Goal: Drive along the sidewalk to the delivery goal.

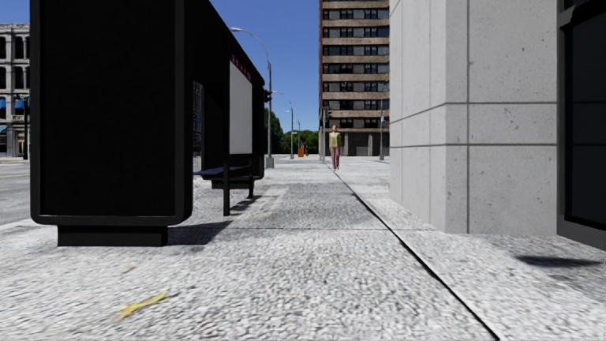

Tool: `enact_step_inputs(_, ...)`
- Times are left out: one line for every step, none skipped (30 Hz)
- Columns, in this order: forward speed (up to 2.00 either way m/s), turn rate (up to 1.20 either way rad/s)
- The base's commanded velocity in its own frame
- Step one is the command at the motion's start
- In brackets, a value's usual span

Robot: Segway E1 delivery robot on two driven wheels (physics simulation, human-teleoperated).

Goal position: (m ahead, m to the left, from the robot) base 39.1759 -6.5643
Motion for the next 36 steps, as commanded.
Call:
enact_step_inputs(2.0,0.0)
enact_step_inputs(2.0,0.0)
enact_step_inputs(2.0,0.0)
enact_step_inputs(2.0,0.0)
enact_step_inputs(2.0,0.0)
enact_step_inputs(1.99,0.0)
enact_step_inputs(1.99,0.0)
enact_step_inputs(1.99,0.0)
enact_step_inputs(1.99,0.0)
enact_step_inputs(1.99,0.0)
enact_step_inputs(1.99,0.0)
enact_step_inputs(2.0,0.0)
enact_step_inputs(2.0,0.0)
enact_step_inputs(2.0,0.0)
enact_step_inputs(2.0,0.0)
enact_step_inputs(2.0,0.0)
enact_step_inputs(2.0,0.0)
enact_step_inputs(2.0,0.0)
enact_step_inputs(2.0,0.0)
enact_step_inputs(2.0,0.0)
enact_step_inputs(2.0,0.0)
enact_step_inputs(2.0,0.0)
enact_step_inputs(2.0,0.0)
enact_step_inputs(2.0,0.0)
enact_step_inputs(2.0,0.0)
enact_step_inputs(2.0,0.0)
enact_step_inputs(2.0,0.0)
enact_step_inputs(2.0,0.0)
enact_step_inputs(2.0,0.0)
enact_step_inputs(2.0,0.0)
enact_step_inputs(2.0,0.0)
enact_step_inputs(2.0,0.0)
enact_step_inputs(2.0,0.0)
enact_step_inputs(2.0,0.0)
enact_step_inputs(2.0,0.0)
enact_step_inputs(2.0,-0.02)
